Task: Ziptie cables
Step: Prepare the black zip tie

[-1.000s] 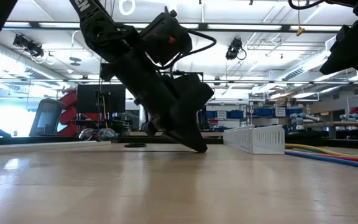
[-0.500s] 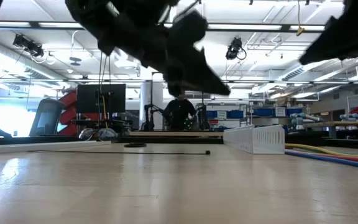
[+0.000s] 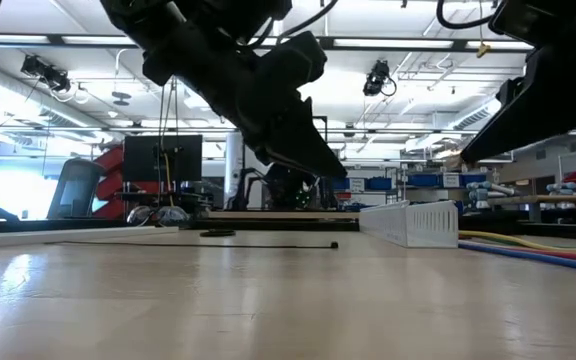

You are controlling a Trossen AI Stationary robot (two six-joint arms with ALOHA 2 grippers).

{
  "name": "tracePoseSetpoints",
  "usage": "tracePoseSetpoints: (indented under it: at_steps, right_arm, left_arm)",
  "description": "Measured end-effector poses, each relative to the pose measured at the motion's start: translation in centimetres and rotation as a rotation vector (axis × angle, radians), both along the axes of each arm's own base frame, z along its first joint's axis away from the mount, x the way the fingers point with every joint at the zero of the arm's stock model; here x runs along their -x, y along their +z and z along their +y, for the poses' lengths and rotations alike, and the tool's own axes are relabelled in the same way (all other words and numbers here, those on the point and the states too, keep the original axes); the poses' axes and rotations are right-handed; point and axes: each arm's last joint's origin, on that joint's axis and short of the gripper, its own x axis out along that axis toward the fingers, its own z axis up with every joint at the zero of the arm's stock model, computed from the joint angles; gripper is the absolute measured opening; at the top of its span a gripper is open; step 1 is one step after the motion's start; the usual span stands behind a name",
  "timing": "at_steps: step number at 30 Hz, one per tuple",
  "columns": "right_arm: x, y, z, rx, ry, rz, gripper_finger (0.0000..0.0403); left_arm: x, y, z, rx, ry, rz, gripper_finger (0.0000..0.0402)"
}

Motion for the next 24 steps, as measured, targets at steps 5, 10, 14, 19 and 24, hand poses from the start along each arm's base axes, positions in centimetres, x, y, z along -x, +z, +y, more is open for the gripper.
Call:
tracePoseSetpoints:
  at_steps: [5, 10, 14, 19, 24]
  right_arm:
    - [-0.1, -0.1, 0.0, -0.002, 0.002, 0.002, 0.0114]
    - [-0.1, -0.1, 0.0, 0.001, 0.002, 0.004, 0.0114]
    - [-0.1, -0.1, 0.0, 0.005, 0.003, 0.006, 0.0114]
    - [-0.1, -0.1, 0.0, 0.005, 0.003, 0.006, 0.0114]
    - [-0.1, -0.1, 0.0, 0.006, 0.002, 0.007, 0.0114]
  left_arm:
    - [0.0, -0.2, 0.0, -0.022, -0.018, 0.011, 0.0102]
    - [-0.1, -0.7, 0.1, -0.038, -0.01, 0.029, 0.0163]
    - [0.0, -2.3, 0.2, -0.075, 0.0, 0.1, 0.0175]
    - [-0.3, -3.6, 0.3, -0.104, 0.007, 0.126, 0.0167]
    - [-0.6, -4.7, 0.4, -0.118, 0.001, 0.123, 0.0157]
